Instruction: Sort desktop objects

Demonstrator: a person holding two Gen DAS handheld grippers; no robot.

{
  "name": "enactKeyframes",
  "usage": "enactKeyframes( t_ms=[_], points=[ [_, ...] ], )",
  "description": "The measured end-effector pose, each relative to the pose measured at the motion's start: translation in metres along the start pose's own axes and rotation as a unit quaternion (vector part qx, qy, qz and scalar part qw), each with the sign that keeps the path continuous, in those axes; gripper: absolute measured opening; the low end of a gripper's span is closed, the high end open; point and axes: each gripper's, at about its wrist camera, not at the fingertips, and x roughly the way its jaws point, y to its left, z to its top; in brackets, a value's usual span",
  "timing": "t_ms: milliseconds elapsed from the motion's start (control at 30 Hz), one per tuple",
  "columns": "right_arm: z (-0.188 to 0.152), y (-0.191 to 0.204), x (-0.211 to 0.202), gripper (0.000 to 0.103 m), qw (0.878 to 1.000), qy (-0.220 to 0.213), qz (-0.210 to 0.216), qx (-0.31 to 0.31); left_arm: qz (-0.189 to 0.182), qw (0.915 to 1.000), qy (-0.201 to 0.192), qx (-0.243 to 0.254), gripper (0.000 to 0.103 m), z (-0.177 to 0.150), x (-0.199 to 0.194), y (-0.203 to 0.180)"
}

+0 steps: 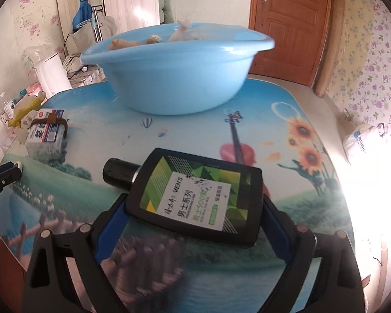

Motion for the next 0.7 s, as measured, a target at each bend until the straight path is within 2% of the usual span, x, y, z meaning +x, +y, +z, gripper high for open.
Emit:
enactKeyframes(
  t_ms=[167,300,700],
  points=[
    [0.001,-0.003,0.004,0.096,1.0,-0.008,0.003,-0.014,0.011,0.9999,-0.009,0.007,0.037,-0.003,-0.001,-0.019],
    [0.0,-0.008,0.005,0.103,1.0,-0.012,0.004,-0.015,0.021,0.9996,-0.017,0.003,0.037,-0.004,0.0,-0.027],
    [0.0,-0.004,0.008,0.103,1.0,-0.019,0.003,-0.013,0.023,0.9996,-0.019,0.002,0.037,-0.005,0.0,-0.028]
  ],
)
